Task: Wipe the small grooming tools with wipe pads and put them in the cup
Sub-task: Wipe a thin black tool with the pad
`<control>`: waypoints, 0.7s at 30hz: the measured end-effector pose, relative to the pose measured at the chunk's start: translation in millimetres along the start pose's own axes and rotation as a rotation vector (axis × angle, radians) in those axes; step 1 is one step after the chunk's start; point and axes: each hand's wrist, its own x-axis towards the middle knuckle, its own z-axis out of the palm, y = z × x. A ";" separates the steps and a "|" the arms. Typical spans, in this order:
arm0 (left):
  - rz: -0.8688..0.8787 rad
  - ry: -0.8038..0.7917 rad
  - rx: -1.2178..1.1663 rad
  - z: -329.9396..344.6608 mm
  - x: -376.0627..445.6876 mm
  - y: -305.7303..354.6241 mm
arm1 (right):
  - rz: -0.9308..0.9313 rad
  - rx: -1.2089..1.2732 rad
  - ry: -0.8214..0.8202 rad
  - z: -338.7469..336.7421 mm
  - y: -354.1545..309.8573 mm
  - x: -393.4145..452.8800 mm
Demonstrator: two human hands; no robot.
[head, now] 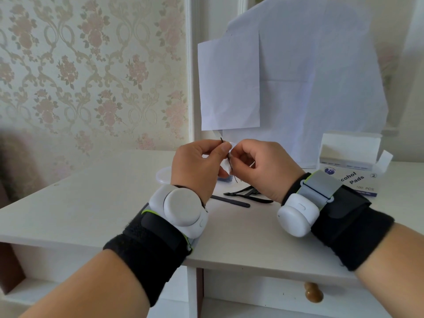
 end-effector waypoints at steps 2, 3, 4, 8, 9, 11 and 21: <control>0.003 0.014 0.011 0.0 -0.2 0.2 | 0.007 -0.025 -0.004 -0.1 -1.0 0.6; 0.006 0.031 0.016 -0.2 0.1 0.4 | 0.009 -0.051 -0.013 -0.4 -1.1 0.9; 0.010 0.054 0.025 -1.0 0.5 0.5 | 0.012 -0.083 -0.030 -0.2 -0.8 1.0; 0.017 0.122 0.030 -3.3 2.3 1.9 | 0.019 -0.169 -0.063 -0.8 1.7 0.4; 0.017 0.127 0.030 -3.2 2.5 1.9 | 0.019 -0.181 -0.055 -1.0 2.6 0.7; 0.012 0.126 0.022 -2.9 2.8 1.7 | 0.017 -0.203 -0.036 -1.1 5.0 1.3; -0.016 0.027 0.005 -2.1 2.0 -1.3 | -0.060 -0.093 0.082 -1.6 1.4 0.2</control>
